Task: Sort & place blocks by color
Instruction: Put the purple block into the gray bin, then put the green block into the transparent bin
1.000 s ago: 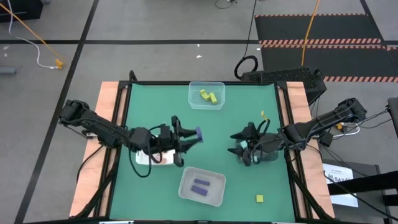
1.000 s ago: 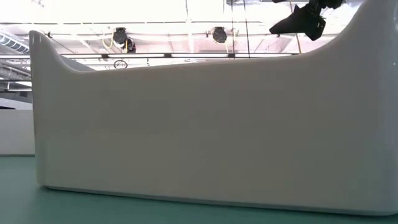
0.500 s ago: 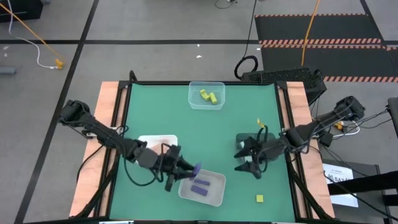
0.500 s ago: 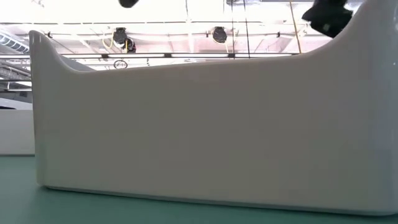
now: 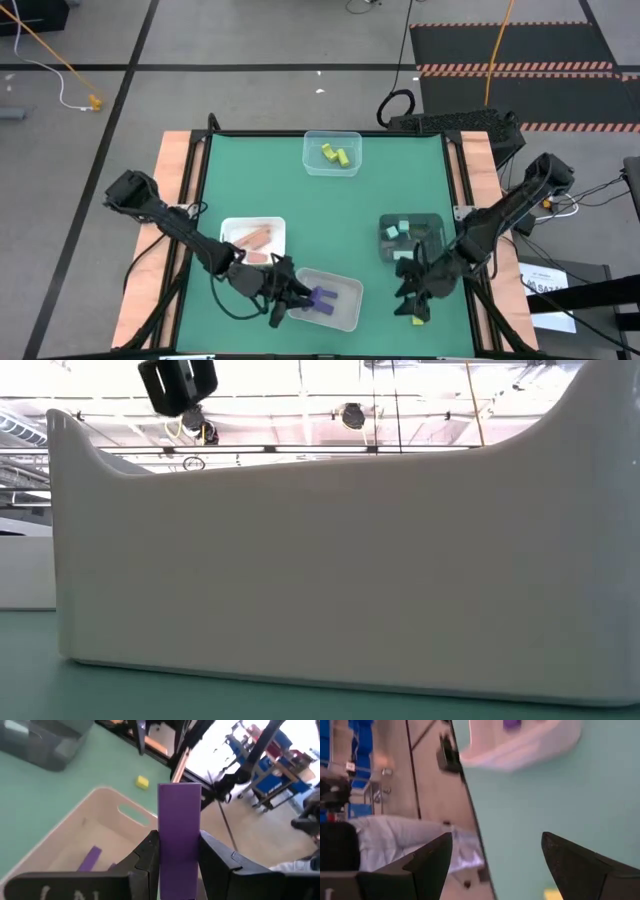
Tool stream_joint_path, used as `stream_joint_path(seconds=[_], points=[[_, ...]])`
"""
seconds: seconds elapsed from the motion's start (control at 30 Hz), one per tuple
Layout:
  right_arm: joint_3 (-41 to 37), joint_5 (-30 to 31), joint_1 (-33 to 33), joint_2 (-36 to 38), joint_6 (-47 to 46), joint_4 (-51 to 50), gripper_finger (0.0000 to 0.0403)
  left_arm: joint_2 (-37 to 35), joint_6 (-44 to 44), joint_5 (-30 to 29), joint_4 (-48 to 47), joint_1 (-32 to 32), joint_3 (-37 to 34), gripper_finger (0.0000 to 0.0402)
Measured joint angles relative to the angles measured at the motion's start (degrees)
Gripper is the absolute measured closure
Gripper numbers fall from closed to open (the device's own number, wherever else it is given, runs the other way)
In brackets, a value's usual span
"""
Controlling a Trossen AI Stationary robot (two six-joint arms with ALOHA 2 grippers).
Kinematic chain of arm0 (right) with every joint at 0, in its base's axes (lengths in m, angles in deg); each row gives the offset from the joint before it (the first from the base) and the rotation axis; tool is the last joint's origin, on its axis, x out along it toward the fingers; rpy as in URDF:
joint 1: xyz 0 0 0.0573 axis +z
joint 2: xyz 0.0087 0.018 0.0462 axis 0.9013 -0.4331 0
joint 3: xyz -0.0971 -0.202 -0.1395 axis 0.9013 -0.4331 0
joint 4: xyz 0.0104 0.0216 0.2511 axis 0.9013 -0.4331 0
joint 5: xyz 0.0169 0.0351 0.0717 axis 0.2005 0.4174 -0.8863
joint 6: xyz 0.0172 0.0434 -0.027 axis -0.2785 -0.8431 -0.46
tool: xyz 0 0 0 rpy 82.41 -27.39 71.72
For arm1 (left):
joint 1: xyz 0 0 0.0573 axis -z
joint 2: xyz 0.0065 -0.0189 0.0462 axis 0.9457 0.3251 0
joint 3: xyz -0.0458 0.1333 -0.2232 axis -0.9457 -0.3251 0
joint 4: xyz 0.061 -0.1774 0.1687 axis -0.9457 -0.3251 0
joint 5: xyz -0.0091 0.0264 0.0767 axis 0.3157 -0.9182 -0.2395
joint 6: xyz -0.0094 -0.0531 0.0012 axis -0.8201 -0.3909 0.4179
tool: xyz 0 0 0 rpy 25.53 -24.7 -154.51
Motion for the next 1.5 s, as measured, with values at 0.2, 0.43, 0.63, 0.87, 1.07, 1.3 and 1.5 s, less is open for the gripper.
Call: stream_joint_path(seconds=[0.2,0.43,0.63,0.87,1.07,1.3,1.5], points=[[0.0,-1.4,5.1,-4.5,-6.7,-0.1,0.0106,4.9,-0.4,3.8,0.0,0.0,0.0,0.0273],[0.0,-4.2,9.7,-8.3,-13.7,-3.5,0.0106,7.6,-5.4,3.9,2.5,-1.3,0.0,0.0210],[0.0,-4.1,11.8,-10.3,-14.6,-7.7,0.0106,7.4,-9.4,4.0,5.6,-2.6,0.0,0.0201],[0.0,-3.8,15.5,-15.4,2.6,-7.9,0.0106,7.3,-9.2,4.1,13.9,-2.7,0.0,0.0202],[0.1,-1.5,17.6,-19.2,8.0,-8.2,0.0121,7.3,-9.3,4.1,15.7,-2.0,0.0,0.0202],[0.1,0.8,17.9,-17.4,7.2,-7.4,0.0175,7.3,-9.7,4.1,15.6,-1.5,0.0,0.0202],[0.1,3.5,17.9,-16.3,8.9,-6.1,0.0206,7.3,-9.3,4.1,15.6,-1.6,0.0,0.0202]])
